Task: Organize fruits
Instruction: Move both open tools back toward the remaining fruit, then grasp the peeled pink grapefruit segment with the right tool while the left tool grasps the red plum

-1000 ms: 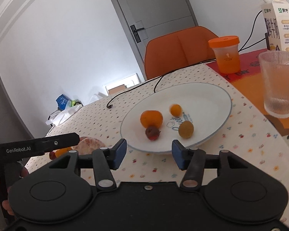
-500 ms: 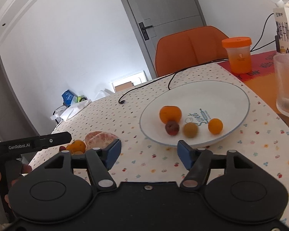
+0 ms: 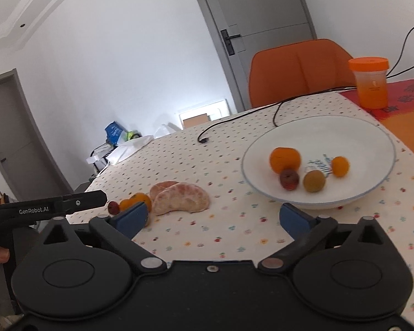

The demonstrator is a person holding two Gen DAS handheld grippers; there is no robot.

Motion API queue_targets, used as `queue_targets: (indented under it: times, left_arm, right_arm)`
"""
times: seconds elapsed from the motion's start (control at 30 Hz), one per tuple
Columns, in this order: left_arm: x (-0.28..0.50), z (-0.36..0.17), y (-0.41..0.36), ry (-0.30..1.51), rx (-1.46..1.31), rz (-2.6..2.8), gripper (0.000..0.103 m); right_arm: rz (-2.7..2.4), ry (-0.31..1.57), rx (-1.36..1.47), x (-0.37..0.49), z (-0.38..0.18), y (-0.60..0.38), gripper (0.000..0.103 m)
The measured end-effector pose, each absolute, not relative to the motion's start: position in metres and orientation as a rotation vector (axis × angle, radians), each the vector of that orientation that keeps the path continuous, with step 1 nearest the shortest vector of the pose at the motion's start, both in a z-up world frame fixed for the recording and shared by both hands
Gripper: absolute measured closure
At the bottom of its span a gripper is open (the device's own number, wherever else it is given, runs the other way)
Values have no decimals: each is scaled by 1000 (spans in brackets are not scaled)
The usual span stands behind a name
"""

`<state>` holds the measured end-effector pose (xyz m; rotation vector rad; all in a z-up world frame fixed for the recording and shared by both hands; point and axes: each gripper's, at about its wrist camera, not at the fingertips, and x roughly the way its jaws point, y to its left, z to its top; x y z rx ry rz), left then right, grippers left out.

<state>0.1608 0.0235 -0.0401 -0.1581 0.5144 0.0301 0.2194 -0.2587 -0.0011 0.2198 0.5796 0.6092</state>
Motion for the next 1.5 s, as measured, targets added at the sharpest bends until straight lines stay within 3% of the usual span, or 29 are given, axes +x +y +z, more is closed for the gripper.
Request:
queue_targets:
  times: [0.63, 0.77, 0.93, 1.1, 1.2, 1.5]
  left_arm:
    - [159, -58, 45, 556, -176, 66, 4]
    - [165, -60, 49, 558, -200, 62, 6]
    - [171, -66, 54, 562, -208, 76, 16]
    - [180, -74, 67, 587, -239, 131, 41]
    - [185, -78, 75, 594, -257, 153, 45]
    - [198, -85, 86, 604, -273, 169, 57]
  right_arm:
    - [662, 629, 206, 224, -12, -233, 0]
    - [647, 635, 207, 229, -14, -229, 7]
    - [661, 641, 197, 235, -16, -223, 10]
    - [669, 655, 194, 244, -19, -216, 18]
    - [674, 670, 193, 249, -21, -210, 23]
    - [691, 688, 158, 268, -27, -189, 23]
